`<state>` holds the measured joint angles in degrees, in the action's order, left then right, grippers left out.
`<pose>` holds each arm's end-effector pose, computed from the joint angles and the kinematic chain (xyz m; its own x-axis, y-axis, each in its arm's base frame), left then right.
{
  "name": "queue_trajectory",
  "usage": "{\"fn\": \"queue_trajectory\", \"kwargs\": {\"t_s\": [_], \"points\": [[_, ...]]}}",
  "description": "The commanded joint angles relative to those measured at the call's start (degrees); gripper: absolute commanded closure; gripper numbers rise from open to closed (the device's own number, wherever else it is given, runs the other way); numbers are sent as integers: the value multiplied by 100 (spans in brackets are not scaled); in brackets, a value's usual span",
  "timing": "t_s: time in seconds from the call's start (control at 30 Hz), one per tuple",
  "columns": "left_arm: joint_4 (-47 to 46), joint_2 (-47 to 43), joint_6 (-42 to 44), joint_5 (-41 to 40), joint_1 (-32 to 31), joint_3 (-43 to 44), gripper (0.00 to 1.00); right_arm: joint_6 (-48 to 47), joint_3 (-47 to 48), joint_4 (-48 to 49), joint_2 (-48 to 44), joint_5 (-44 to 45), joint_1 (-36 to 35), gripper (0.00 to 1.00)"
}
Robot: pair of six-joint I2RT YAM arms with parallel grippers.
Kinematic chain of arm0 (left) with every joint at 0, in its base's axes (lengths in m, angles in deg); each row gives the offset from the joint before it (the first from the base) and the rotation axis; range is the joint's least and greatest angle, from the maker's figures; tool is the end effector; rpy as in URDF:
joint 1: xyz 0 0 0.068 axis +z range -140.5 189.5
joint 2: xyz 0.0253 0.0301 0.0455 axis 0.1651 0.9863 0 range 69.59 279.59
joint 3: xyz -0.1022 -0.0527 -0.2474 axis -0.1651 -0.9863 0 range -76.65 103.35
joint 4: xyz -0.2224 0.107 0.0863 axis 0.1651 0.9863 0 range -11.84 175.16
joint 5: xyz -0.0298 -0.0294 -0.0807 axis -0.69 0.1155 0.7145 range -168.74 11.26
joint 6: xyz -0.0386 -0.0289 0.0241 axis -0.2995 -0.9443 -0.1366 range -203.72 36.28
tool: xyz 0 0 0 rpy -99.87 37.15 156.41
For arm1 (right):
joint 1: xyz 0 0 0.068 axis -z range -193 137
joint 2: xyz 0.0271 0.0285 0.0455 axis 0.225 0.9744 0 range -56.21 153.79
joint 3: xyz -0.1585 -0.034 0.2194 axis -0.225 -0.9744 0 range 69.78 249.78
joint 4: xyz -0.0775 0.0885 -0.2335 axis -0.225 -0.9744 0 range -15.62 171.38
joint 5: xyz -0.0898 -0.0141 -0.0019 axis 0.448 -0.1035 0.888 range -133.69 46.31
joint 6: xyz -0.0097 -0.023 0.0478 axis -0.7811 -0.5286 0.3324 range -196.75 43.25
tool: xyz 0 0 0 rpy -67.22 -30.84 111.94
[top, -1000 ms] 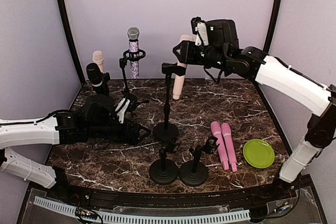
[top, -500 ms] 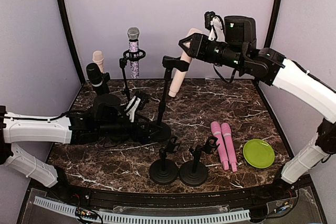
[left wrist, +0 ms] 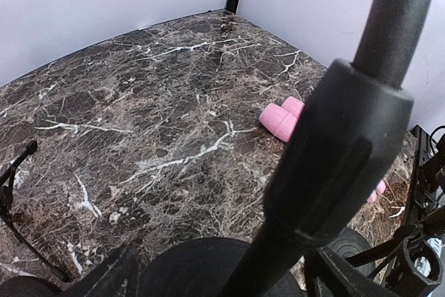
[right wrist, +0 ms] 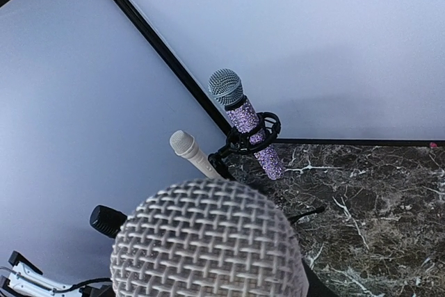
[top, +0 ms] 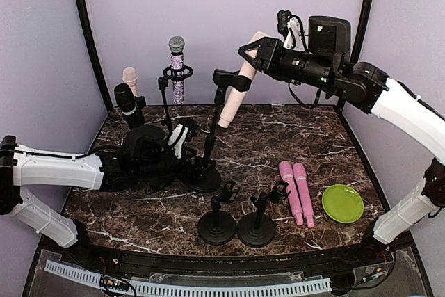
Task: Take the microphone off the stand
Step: Pass from the right arm to the left
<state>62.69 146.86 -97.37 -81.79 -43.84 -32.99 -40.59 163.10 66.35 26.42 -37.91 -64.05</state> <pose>0.1824 -0.2421 0.2512 -0.3625 0.0925 -0.9274 0.7052 0.6777 -0.2081 0.2071 0.2504 0.4714 -0.4577 0.3677 -0.8095 -0.5455 0.6028 0.5822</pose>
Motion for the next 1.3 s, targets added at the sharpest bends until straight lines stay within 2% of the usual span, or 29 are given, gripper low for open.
{"fn": "queue_trajectory", "kwargs": {"t_s": [0.0, 0.3, 0.4, 0.6, 0.67, 0.8, 1.07, 1.2, 1.27], "points": [[-726, -22, 90, 134, 17, -275, 20, 327, 269, 755, -292, -41, -43, 100], [-1059, -6, 274, 778, 15, -443, 51, 403, 312, 638, -285, 24, -42, 100], [-1130, 30, 322, 833, 10, -474, 53, 455, 327, 638, -274, -18, -40, 100], [-1143, 133, 490, 852, 16, -368, 47, 544, 316, 662, -274, -94, -39, 100], [-1144, 176, 547, 911, 11, -312, 51, 576, 314, 691, -265, -107, -46, 100], [-1134, 208, 588, 921, 9, -282, 60, 610, 302, 694, -281, -69, -40, 100], [-1184, -55, 676, 894, 7, -418, 88, 561, 219, 640, -249, 134, -40, 100], [-1000, -218, 780, 821, 11, -378, 100, 443, 127, 496, -268, 431, -37, 91], [-965, -323, 814, 789, 6, -380, 100, 367, 56, 482, -319, 563, -39, 83]]}}
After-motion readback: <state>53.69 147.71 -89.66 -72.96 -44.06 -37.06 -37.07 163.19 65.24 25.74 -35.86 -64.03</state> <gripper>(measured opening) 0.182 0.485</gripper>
